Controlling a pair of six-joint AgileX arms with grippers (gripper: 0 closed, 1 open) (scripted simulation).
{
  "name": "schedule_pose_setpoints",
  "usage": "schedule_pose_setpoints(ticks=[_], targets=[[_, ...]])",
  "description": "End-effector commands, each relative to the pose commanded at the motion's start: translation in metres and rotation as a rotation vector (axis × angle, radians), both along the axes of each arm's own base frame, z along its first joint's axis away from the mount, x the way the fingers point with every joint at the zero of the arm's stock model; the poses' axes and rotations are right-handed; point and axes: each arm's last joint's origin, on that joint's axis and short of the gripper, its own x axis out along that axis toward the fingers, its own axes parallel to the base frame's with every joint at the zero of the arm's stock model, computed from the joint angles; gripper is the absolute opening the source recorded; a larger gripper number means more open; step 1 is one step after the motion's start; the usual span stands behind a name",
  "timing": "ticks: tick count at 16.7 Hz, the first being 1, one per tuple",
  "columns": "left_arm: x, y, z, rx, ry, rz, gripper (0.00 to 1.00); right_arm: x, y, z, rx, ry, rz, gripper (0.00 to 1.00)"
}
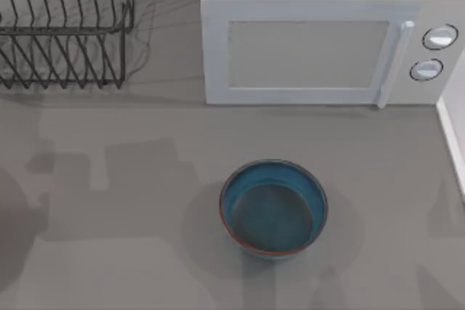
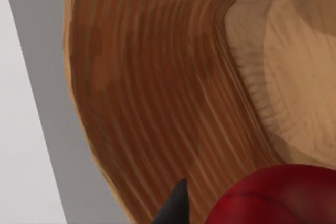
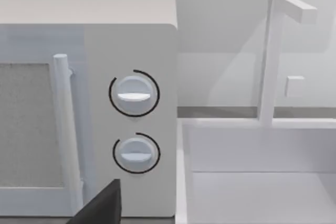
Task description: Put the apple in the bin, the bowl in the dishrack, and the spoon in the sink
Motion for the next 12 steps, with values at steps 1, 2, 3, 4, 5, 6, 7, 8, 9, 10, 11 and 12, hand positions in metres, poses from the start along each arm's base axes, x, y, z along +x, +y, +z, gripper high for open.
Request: schedule_pose_setpoints(ticks=[1,2,3,4,5,6,7,8,9,10,11,12], targets=[[0.0000,0.0000,0.0000,0.000,0.000,0.000,0.00,0.0000,0.0000,0.0000,0.000,0.000,0.000,1.00],[0.0000,0.0000,0.0000,0.000,0.000,0.000,0.08,0.0000,0.0000,0.0000,0.000,0.000,0.000,1.00],[0.0000,0.0000,0.0000,0.000,0.000,0.000,0.15,0.0000,0.0000,0.0000,0.000,0.000,0.000,1.00],[0.0000,0.0000,0.0000,0.000,0.000,0.000,0.23,0.0000,0.0000,0.0000,0.000,0.000,0.000,1.00],[0.0000,0.0000,0.0000,0.000,0.000,0.000,0.30,0.0000,0.0000,0.0000,0.000,0.000,0.000,1.00],[0.0000,0.0000,0.0000,0.000,0.000,0.000,0.38,0.0000,0.0000,0.0000,0.000,0.000,0.000,1.00],[0.0000,0.0000,0.0000,0.000,0.000,0.000,0.45,0.0000,0.0000,0.0000,0.000,0.000,0.000,1.00],[0.0000,0.0000,0.0000,0.000,0.000,0.000,0.53,0.0000,0.0000,0.0000,0.000,0.000,0.000,1.00],[0.0000,0.0000,0.0000,0.000,0.000,0.000,0.60,0.0000,0.0000,0.0000,0.000,0.000,0.000,1.00],[0.0000,0.0000,0.0000,0.000,0.000,0.000,0.68,0.0000,0.0000,0.0000,0.000,0.000,0.000,1.00],[0.0000,0.0000,0.0000,0.000,0.000,0.000,0.75,0.0000,0.0000,0.0000,0.000,0.000,0.000,1.00],[0.0000,0.0000,0.0000,0.000,0.000,0.000,0.83,0.0000,0.0000,0.0000,0.000,0.000,0.000,1.00]])
